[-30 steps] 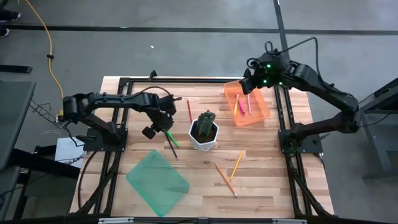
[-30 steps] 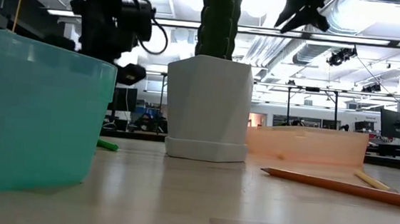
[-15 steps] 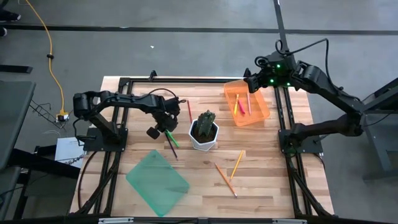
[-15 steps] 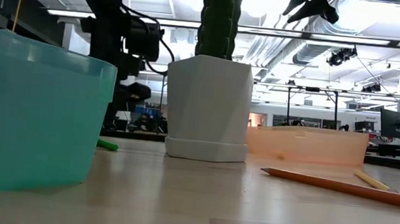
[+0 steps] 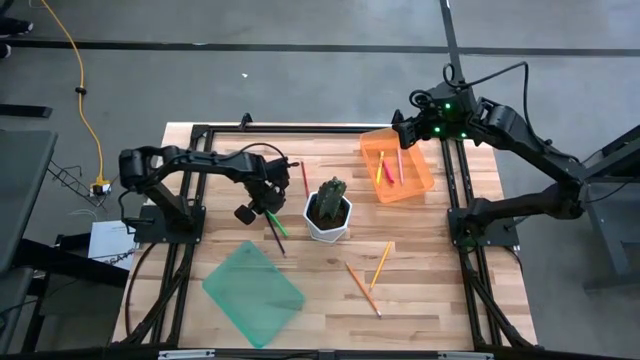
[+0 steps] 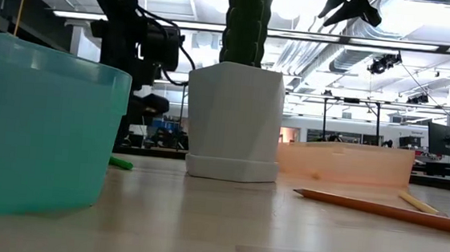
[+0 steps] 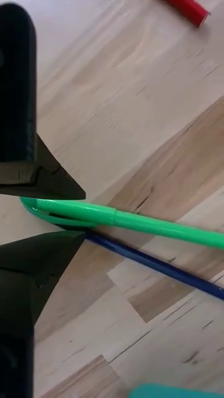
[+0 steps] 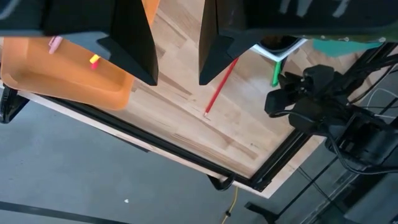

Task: Sort pens & pencils
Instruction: Put the green pen into the orange bin

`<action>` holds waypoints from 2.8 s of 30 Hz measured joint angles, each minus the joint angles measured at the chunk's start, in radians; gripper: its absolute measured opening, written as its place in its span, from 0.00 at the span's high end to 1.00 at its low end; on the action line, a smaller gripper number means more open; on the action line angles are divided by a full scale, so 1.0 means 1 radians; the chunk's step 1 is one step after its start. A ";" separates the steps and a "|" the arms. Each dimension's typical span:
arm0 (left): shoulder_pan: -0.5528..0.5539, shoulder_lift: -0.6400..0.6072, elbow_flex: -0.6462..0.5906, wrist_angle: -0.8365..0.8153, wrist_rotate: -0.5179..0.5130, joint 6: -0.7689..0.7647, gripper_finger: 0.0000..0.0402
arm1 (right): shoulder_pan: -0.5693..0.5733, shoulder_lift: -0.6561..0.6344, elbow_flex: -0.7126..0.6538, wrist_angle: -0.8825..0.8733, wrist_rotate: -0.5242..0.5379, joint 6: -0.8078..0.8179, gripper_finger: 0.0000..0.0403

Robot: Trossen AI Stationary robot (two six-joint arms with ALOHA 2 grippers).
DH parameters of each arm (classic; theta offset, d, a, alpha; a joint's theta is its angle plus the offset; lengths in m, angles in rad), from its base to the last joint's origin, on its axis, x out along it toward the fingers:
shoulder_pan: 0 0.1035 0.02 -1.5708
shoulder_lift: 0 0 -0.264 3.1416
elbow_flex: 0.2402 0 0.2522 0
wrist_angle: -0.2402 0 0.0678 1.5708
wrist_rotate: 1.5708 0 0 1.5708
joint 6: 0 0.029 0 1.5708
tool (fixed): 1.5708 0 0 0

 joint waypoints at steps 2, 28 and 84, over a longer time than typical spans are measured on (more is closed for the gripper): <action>0.000 0.009 0.000 -0.002 0.002 0.000 0.80 | 0.000 0.000 0.000 0.000 0.000 -0.001 0.73; -0.003 0.056 0.000 0.066 -0.045 -0.019 0.80 | 0.000 0.000 0.000 0.000 0.024 0.000 0.73; -0.038 -0.003 0.033 0.043 -0.145 -0.123 0.87 | 0.000 0.001 -0.001 0.000 0.036 -0.023 0.73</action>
